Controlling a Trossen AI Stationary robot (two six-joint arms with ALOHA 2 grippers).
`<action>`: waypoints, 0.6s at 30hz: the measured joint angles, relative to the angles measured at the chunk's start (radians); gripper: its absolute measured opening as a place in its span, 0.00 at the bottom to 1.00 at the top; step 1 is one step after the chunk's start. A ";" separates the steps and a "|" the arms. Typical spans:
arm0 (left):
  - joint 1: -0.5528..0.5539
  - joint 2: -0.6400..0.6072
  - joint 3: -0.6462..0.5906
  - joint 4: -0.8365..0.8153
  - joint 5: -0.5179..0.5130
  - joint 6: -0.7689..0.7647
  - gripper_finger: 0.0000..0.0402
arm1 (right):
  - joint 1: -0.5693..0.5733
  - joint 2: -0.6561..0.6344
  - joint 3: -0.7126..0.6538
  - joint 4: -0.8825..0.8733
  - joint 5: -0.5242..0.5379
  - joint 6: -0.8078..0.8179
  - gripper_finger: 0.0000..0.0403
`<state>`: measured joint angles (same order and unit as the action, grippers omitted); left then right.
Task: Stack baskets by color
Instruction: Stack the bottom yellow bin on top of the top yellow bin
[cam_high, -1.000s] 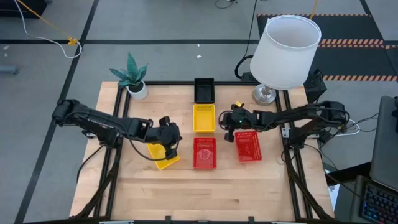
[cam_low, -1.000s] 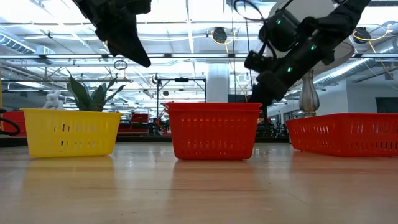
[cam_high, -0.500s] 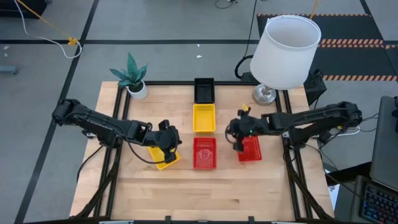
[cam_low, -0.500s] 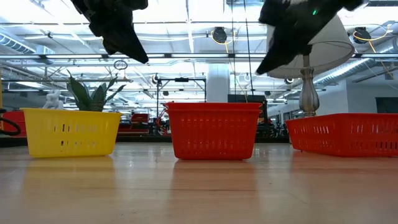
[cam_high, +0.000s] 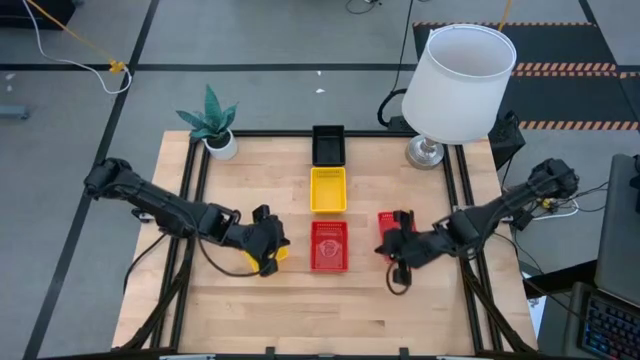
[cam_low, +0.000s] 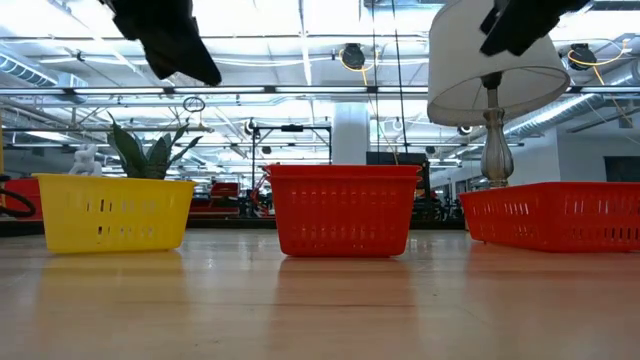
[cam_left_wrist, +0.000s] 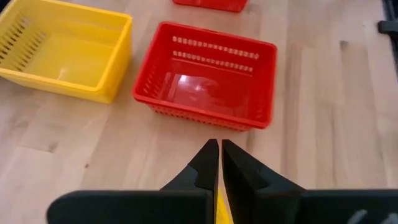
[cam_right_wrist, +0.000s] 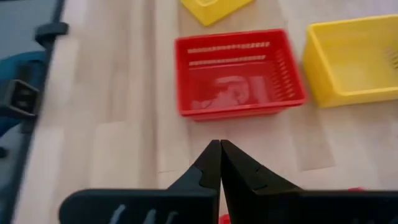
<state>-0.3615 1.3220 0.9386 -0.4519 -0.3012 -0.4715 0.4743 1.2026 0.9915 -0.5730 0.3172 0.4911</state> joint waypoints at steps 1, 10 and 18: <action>-0.011 0.000 0.000 -0.001 -0.005 -0.006 0.05 | 0.017 0.000 0.002 0.000 0.002 0.020 0.00; -0.150 0.000 0.000 -0.054 -0.109 -0.144 0.05 | 0.075 0.000 0.019 0.035 0.052 0.074 0.00; -0.184 0.020 0.002 -0.157 -0.126 -0.303 0.05 | 0.075 0.000 0.019 0.091 0.049 0.050 0.00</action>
<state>-0.5457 1.3421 0.9401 -0.6092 -0.4275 -0.7742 0.5491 1.2026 1.0107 -0.4823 0.3664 0.5415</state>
